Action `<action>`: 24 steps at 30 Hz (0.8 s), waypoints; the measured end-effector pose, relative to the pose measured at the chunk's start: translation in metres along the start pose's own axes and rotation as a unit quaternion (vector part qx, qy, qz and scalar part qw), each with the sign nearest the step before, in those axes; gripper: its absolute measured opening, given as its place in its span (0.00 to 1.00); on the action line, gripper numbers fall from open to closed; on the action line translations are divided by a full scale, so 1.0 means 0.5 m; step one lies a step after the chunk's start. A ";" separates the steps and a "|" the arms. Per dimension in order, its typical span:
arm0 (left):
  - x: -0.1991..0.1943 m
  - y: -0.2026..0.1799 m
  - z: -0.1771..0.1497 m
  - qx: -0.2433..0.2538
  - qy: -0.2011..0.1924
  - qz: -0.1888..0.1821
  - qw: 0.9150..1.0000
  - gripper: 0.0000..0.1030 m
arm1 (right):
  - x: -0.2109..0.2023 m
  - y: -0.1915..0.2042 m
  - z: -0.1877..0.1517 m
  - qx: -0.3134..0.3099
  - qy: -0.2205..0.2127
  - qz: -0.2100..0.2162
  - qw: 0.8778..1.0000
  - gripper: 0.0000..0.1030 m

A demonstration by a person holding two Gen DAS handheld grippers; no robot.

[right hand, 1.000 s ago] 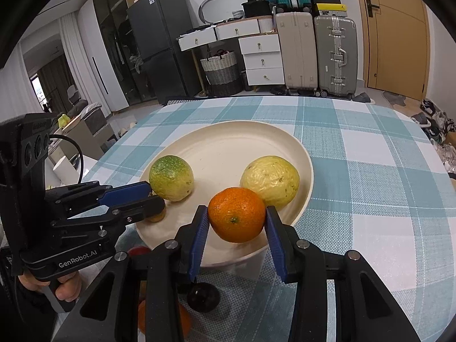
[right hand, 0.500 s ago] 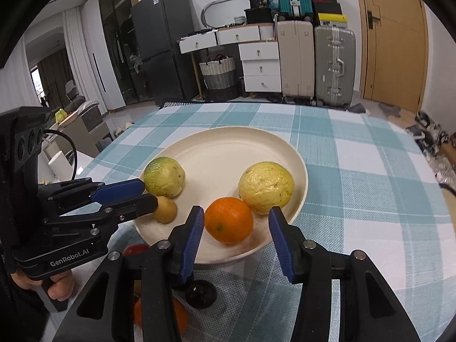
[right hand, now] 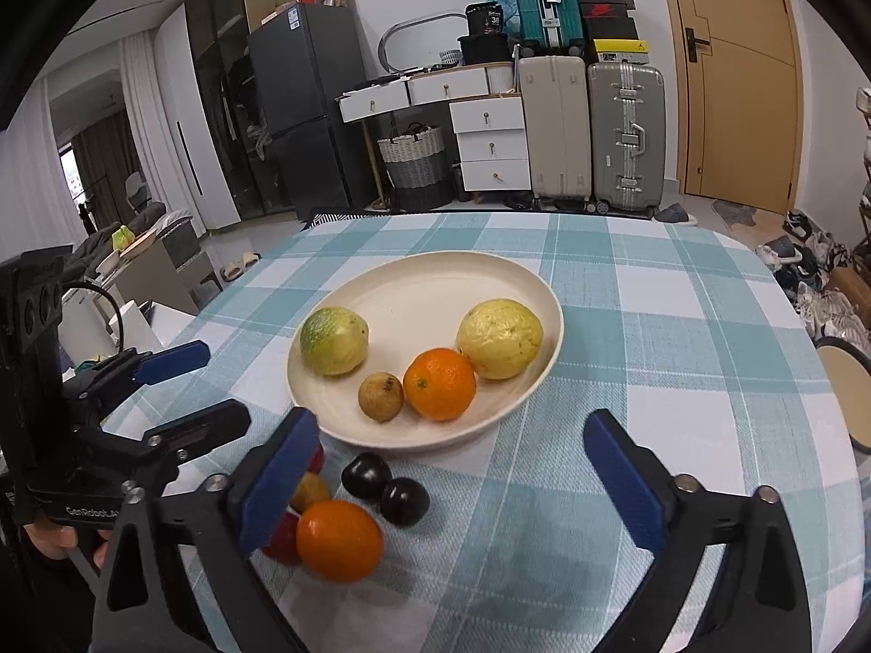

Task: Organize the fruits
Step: 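Withdraw both tools back from the plate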

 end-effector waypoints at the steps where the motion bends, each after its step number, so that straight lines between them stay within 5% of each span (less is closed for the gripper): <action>1: -0.006 -0.001 -0.004 0.000 -0.001 0.000 1.000 0.97 | -0.003 0.000 -0.005 0.001 0.002 0.001 1.000 1.00; 13: -0.052 -0.025 -0.063 -0.003 -0.001 -0.011 1.000 1.00 | -0.025 0.003 -0.061 0.015 0.027 0.007 0.999 1.00; 24: -0.055 -0.042 -0.082 0.012 -0.003 0.014 1.000 1.00 | -0.018 0.019 -0.088 0.015 0.055 0.013 0.998 1.00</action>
Point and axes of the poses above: each gripper's, at about its wrist camera, not at the fingertips, and x roughly the way its jaws point, y to its left, z to its top, the point moved 2 cm from there along x, roughly the way its jaws point, and after that the axes turned 15 degrees about y, right-handed, at the moved point
